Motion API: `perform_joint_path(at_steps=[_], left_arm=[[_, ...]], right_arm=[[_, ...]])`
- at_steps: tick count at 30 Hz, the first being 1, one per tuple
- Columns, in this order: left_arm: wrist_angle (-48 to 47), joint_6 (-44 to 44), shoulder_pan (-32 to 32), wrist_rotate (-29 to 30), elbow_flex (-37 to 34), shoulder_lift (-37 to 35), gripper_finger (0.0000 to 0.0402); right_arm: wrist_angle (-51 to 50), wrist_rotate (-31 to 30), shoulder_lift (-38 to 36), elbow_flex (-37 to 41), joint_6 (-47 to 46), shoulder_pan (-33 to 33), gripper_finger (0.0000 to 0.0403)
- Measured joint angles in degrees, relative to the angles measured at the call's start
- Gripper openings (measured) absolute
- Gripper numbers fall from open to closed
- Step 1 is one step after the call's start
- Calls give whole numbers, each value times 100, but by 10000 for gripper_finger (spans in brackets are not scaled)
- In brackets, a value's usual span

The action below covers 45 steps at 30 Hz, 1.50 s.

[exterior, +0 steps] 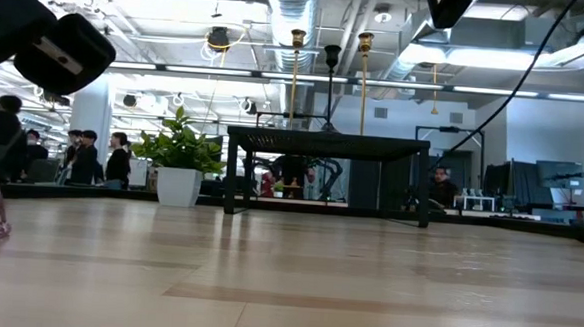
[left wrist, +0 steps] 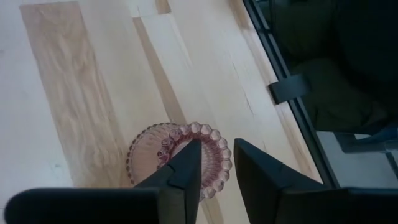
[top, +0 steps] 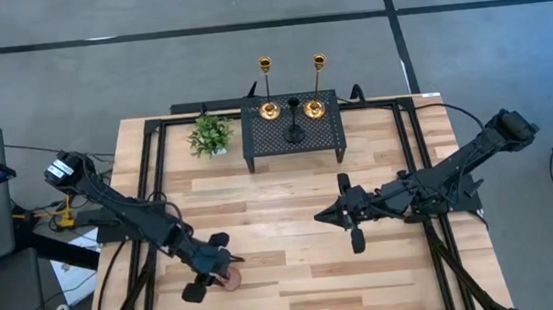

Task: Pick & Place candle stick holders
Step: Put the pink glass candle holder on the shelf

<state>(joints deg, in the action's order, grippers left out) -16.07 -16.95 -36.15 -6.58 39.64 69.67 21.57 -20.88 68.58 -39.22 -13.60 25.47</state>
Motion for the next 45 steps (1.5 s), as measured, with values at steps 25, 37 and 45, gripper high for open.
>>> perform_joint_path(at_steps=[25, 37, 45], left_arm=[[925, 1631, 1658, 1092, -20, 21, 61], [1404, 1987, 2933, 206, -37, 37, 61], [1486, 1978, 3111, -12, -31, 25, 61]], right_arm=[[-12, 2, 0, 0, 1, 197, 0], [-12, 0, 0, 0, 1, 190, 0], [-14, 0, 0, 0, 1, 190, 0]])
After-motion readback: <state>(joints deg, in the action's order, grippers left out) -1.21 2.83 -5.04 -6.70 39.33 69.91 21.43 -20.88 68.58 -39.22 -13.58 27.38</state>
